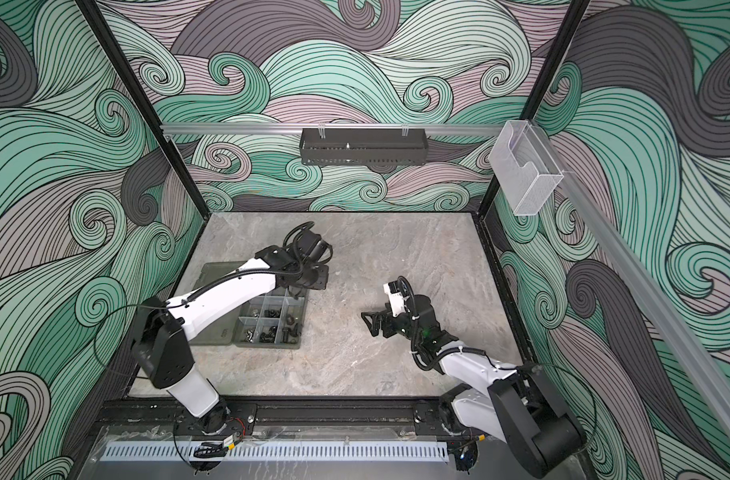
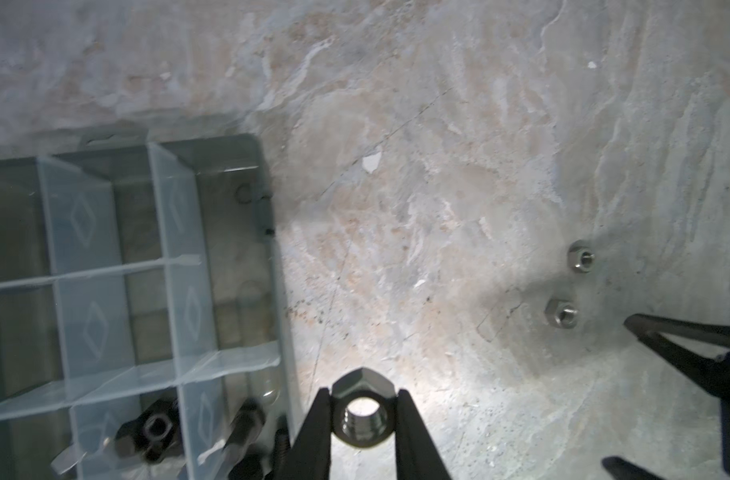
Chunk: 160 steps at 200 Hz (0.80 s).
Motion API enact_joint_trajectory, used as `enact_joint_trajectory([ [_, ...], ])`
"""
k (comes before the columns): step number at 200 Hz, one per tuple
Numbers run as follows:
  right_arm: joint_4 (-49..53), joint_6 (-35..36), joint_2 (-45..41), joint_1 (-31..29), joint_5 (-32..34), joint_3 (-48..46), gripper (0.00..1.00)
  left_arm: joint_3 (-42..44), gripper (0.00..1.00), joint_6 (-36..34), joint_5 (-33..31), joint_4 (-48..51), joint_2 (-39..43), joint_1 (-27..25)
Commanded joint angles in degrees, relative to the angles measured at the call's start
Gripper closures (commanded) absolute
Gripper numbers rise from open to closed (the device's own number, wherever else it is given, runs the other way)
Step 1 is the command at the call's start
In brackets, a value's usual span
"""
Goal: Sort the screws and nuts into containers
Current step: 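Carry the silver hex nut with the left gripper over the box, then open the left gripper to release the silver nut in the compartment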
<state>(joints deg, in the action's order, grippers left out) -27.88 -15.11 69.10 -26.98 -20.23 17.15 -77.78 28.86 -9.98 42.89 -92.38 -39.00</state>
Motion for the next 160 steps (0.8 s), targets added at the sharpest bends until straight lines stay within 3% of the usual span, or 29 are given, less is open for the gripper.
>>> enact_joint_trajectory([
  [1,-4.00,-0.11,1.79,0.20,-4.61,1.74,0.01,5.76,0.77,0.71,-3.01,2.81,5.39,2.63],
  [49,-4.59,1.21,1.41,-0.51,-7.33,1.86,0.01,18.57,0.77,2.17,-8.31,3.35,17.74,10.79],
  [73,-4.90,2.01,-0.81,-0.79,-7.20,0.88,0.01,22.74,0.77,1.40,-6.88,3.36,20.14,16.77],
  [117,-4.31,2.29,-2.18,-0.78,-6.42,0.19,0.01,25.39,0.77,0.36,-3.86,-0.31,17.07,23.63],
  [160,-4.74,2.24,-1.16,-0.87,-7.35,0.60,0.01,21.87,0.77,0.58,0.59,-1.38,7.96,26.94],
])
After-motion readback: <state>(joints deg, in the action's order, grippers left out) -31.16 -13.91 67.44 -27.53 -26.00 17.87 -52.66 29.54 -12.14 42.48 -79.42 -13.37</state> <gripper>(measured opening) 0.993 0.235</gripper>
